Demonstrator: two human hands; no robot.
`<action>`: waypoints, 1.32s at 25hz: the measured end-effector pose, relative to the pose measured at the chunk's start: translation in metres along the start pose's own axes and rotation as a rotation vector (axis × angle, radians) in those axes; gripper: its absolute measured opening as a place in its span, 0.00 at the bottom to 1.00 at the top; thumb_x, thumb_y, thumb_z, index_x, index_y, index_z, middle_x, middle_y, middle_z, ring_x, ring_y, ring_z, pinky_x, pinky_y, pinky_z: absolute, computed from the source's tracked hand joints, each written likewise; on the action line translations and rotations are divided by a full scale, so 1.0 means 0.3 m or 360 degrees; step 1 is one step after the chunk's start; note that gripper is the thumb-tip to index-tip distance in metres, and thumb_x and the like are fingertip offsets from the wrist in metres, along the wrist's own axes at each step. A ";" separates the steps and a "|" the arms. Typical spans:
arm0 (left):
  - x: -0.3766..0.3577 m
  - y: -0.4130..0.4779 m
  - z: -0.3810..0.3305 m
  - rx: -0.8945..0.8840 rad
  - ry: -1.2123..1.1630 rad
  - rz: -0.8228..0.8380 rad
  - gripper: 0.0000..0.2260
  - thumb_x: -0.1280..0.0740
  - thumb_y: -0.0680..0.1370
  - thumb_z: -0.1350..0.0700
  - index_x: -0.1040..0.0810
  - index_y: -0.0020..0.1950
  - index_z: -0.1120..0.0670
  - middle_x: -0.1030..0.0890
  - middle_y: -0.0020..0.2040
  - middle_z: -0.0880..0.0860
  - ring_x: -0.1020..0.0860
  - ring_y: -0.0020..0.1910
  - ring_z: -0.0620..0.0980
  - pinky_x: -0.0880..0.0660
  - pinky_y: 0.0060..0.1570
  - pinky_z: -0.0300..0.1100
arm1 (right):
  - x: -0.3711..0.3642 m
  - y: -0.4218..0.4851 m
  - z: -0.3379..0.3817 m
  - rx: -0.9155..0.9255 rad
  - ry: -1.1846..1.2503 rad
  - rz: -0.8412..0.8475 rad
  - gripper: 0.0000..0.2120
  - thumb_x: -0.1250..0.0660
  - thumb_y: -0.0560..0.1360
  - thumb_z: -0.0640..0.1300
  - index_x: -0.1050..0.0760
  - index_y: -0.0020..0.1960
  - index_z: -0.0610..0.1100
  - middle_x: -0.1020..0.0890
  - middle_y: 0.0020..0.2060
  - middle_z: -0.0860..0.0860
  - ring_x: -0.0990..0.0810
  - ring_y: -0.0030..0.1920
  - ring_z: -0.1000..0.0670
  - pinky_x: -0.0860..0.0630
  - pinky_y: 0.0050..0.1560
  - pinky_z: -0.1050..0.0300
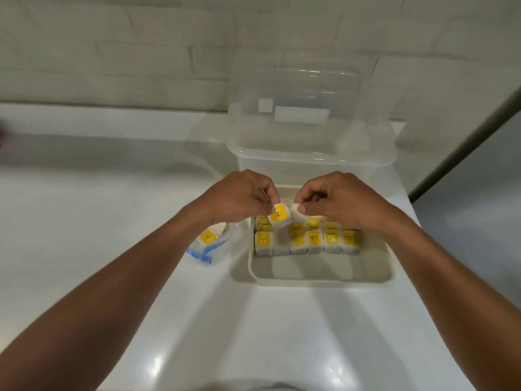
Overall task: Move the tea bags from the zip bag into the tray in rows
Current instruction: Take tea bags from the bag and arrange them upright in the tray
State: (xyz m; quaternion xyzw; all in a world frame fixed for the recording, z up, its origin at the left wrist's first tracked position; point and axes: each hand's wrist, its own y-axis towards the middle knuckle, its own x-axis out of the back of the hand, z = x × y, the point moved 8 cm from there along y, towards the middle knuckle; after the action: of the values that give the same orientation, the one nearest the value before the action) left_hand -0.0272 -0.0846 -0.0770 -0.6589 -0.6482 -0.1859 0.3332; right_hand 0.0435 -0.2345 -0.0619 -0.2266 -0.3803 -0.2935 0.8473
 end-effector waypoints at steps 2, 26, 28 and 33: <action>-0.040 0.024 -0.019 0.0016 0.0181 0.0008 0.05 0.26 0.72 0.55 0.16 0.46 0.46 0.16 0.41 0.41 0.19 0.42 0.38 0.21 0.48 0.43 | 0.006 -0.010 -0.056 -0.0047 0.0004 0.0013 0.04 0.25 0.71 0.48 0.17 0.45 0.55 0.16 0.37 0.59 0.19 0.38 0.61 0.25 0.42 0.64; -0.216 0.017 0.035 -0.0107 0.1417 0.0228 0.06 0.34 0.78 0.49 0.18 0.51 0.42 0.20 0.46 0.44 0.27 0.53 0.47 0.33 0.53 0.46 | -0.337 0.021 -0.156 -0.0039 -0.0074 0.0463 0.05 0.26 0.71 0.47 0.19 0.45 0.54 0.18 0.36 0.62 0.21 0.41 0.61 0.25 0.44 0.60; -0.234 0.055 0.029 -0.0154 0.1779 0.0108 0.08 0.36 0.79 0.53 0.18 0.52 0.44 0.19 0.45 0.46 0.27 0.54 0.50 0.35 0.50 0.47 | -0.345 0.063 -0.178 -0.0105 -0.0155 0.0427 0.06 0.27 0.70 0.47 0.19 0.47 0.54 0.17 0.39 0.60 0.20 0.44 0.56 0.22 0.46 0.55; -0.256 0.109 0.042 -0.0153 0.1958 0.0121 0.08 0.38 0.79 0.56 0.20 0.50 0.47 0.24 0.41 0.47 0.26 0.53 0.51 0.37 0.49 0.48 | -0.353 0.132 -0.198 -0.0094 -0.0083 0.0328 0.06 0.27 0.70 0.45 0.19 0.47 0.52 0.20 0.37 0.59 0.21 0.42 0.54 0.25 0.42 0.59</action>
State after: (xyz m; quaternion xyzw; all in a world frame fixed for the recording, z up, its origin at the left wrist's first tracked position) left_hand -0.0046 -0.1301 -0.1444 -0.4679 -0.3041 -0.5490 0.6223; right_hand 0.0433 -0.2074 -0.1867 -0.2969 -0.3681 -0.2098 0.8557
